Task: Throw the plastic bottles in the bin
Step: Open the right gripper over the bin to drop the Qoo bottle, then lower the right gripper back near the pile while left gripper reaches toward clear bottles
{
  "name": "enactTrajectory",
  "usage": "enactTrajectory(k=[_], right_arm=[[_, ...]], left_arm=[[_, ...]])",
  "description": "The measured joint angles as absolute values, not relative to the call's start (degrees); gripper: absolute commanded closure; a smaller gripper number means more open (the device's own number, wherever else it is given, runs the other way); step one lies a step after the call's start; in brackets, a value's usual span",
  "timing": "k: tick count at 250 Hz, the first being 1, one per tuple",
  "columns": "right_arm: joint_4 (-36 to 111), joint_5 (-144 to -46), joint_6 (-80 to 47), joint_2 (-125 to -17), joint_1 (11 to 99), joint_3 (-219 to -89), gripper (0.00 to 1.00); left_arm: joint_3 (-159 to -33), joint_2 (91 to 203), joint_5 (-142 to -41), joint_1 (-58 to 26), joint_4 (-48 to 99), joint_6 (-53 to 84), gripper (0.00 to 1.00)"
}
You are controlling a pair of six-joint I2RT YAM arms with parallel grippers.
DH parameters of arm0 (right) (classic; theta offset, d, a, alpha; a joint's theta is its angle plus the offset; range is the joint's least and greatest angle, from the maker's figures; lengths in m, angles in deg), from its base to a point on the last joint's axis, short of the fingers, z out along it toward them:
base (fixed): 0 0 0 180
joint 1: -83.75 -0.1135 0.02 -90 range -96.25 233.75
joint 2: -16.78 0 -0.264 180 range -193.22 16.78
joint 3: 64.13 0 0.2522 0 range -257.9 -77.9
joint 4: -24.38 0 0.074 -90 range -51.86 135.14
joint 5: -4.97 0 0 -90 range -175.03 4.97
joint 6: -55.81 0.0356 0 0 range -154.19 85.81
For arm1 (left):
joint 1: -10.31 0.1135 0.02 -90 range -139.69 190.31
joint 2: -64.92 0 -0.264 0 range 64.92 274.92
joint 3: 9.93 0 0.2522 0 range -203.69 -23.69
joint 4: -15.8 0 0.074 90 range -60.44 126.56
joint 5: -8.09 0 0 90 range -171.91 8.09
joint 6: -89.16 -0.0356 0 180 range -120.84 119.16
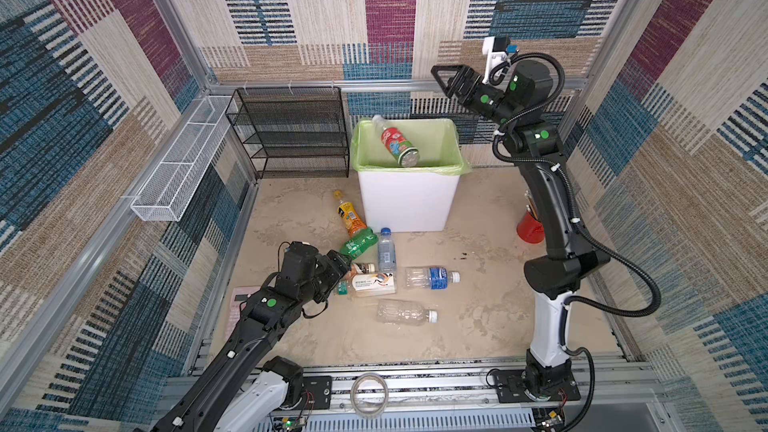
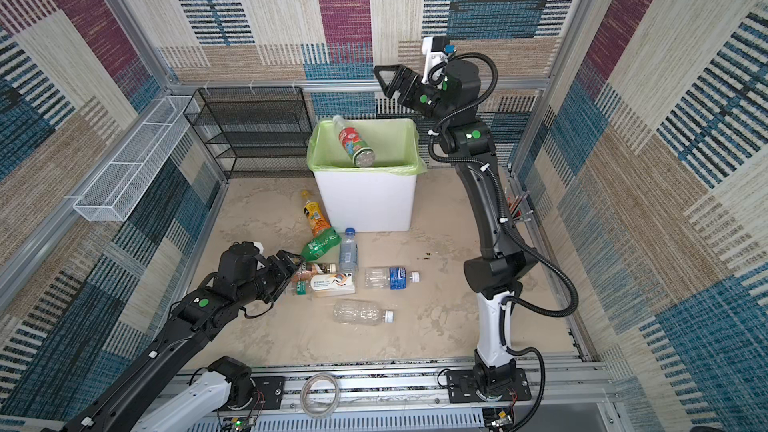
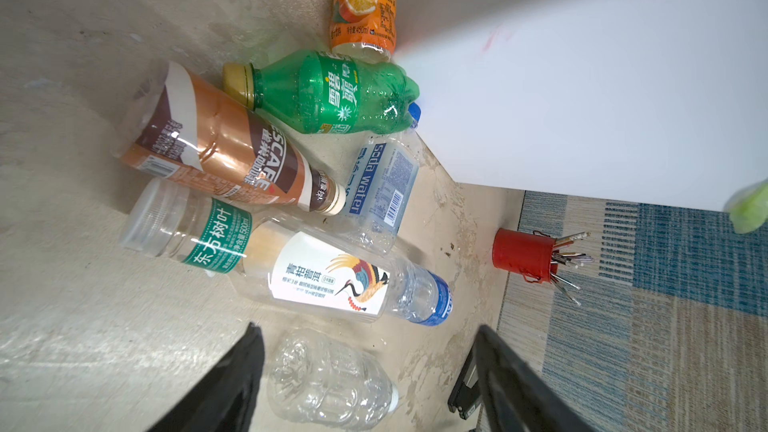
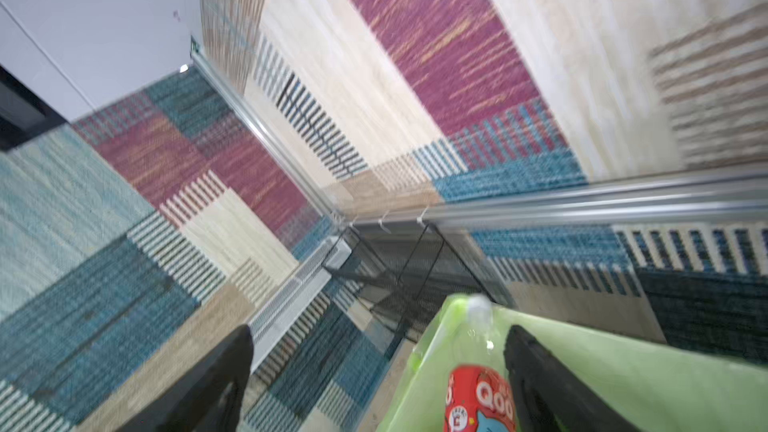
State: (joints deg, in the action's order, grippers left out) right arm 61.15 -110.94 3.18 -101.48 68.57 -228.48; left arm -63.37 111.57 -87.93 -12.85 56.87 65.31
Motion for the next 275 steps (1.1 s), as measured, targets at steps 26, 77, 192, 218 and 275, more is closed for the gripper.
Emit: enactTrajectory(k=[26,77,192,218,275], right_arm=[[56.8,-109.3,3.3,-89.2,69.4,-207.0,0.1],[56.1,-106.8,-1.0,-63.1,71.0,-190.4,0.12],[66.8,-108.5,-2.1,-34.7,70.9,-127.6,0.25],[70.1,-109.1,-3.2,-33.2,71.0,-120.0,0.26],[71.4,-110.4,-6.1,-34.8,71.0,-112.9,0.28]], left_arm=[[-63.3,110.6,-87.5,-12.8,57.0,65.3,0.2],[-62.2,110.1,-86.7,-12.8,57.3,65.3,0.2],[-61.3,111.2,-86.8,-12.8,57.5,65.4,0.2],[-61.3,111.9,-86.9,-12.8,57.6,65.4,0.21],[-61.8,113.8,-86.9,-12.8,61.6,65.4,0.23]])
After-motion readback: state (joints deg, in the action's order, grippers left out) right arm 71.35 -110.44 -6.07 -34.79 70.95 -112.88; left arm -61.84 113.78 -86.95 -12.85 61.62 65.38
